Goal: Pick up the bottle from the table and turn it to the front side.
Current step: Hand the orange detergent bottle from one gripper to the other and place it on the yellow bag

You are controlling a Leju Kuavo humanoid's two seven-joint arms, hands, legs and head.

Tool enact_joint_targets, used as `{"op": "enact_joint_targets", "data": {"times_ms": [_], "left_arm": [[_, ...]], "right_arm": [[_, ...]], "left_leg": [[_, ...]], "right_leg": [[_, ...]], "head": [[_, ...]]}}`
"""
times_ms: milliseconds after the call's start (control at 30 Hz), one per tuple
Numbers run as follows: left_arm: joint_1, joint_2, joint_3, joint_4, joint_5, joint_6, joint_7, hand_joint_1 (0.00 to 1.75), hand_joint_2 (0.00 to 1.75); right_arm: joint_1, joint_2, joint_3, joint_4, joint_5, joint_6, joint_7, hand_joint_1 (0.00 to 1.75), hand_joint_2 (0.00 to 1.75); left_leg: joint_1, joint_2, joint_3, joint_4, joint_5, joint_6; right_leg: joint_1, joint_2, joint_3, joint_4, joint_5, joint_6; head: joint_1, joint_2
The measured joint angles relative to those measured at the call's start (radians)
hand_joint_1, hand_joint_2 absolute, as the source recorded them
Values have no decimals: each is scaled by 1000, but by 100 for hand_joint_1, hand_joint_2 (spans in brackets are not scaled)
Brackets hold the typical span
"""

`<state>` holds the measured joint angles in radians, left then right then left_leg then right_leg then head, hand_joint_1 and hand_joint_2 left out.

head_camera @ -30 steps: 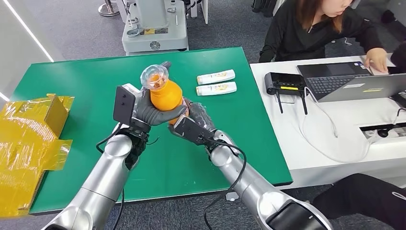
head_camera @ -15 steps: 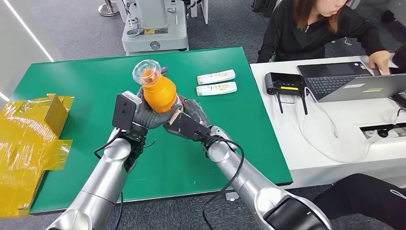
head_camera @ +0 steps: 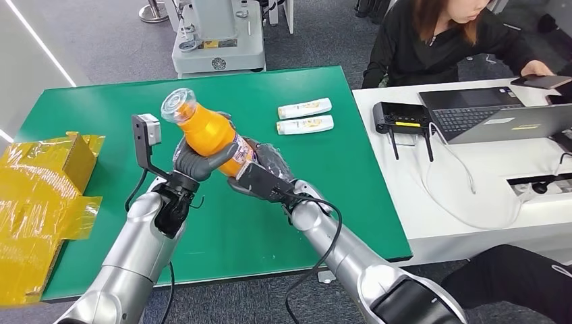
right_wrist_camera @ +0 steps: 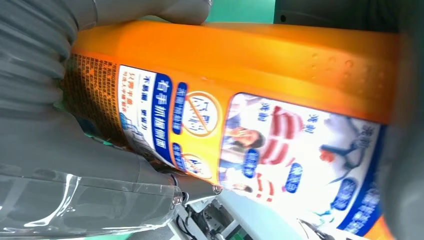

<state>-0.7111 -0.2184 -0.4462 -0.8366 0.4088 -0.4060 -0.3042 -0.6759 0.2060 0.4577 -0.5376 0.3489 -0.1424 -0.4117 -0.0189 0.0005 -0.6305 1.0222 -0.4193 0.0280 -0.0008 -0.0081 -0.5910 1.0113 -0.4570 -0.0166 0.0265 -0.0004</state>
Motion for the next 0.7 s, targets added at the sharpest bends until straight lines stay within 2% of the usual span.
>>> {"op": "enact_joint_targets", "data": {"times_ms": [133, 233, 267, 367, 400, 700], "left_arm": [[-8, 4, 9, 30, 44, -21, 8, 168, 175], [-9, 6, 10, 40, 56, -22, 8, 171, 175], [-9, 7, 10, 42, 62, -21, 6, 175, 175], [-9, 12, 10, 44, 62, -16, -17, 175, 175], [-9, 13, 10, 44, 49, -10, -33, 175, 175], [-8, 28, 4, 33, -176, 124, -191, 175, 175]], "right_arm": [[0, 0, 8, 10, -1, -6, 1, 175, 175], [0, 0, 11, 14, -1, -8, 2, 175, 175], [0, 0, 13, 16, -1, -10, 3, 167, 175], [1, -1, 17, 19, -3, -15, 2, 36, 175], [1, -2, 19, 20, -4, -18, 0, 0, 175], [52, -27, 21, 4, -38, -25, -31, 0, 175]], "left_leg": [[0, 0, 0, 0, 0, 0], [0, 0, 0, 0, 0, 0], [0, 0, 0, 0, 0, 0], [0, 0, 0, 0, 0, 0], [0, 0, 0, 0, 0, 0], [0, 0, 0, 0, 0, 0]], "right_leg": [[0, 0, 0, 0, 0, 0], [0, 0, 0, 0, 0, 0], [0, 0, 0, 0, 0, 0], [0, 0, 0, 0, 0, 0], [0, 0, 0, 0, 0, 0], [0, 0, 0, 0, 0, 0]], "head": [[0, 0], [0, 0], [0, 0], [0, 0], [0, 0], [0, 0]]}}
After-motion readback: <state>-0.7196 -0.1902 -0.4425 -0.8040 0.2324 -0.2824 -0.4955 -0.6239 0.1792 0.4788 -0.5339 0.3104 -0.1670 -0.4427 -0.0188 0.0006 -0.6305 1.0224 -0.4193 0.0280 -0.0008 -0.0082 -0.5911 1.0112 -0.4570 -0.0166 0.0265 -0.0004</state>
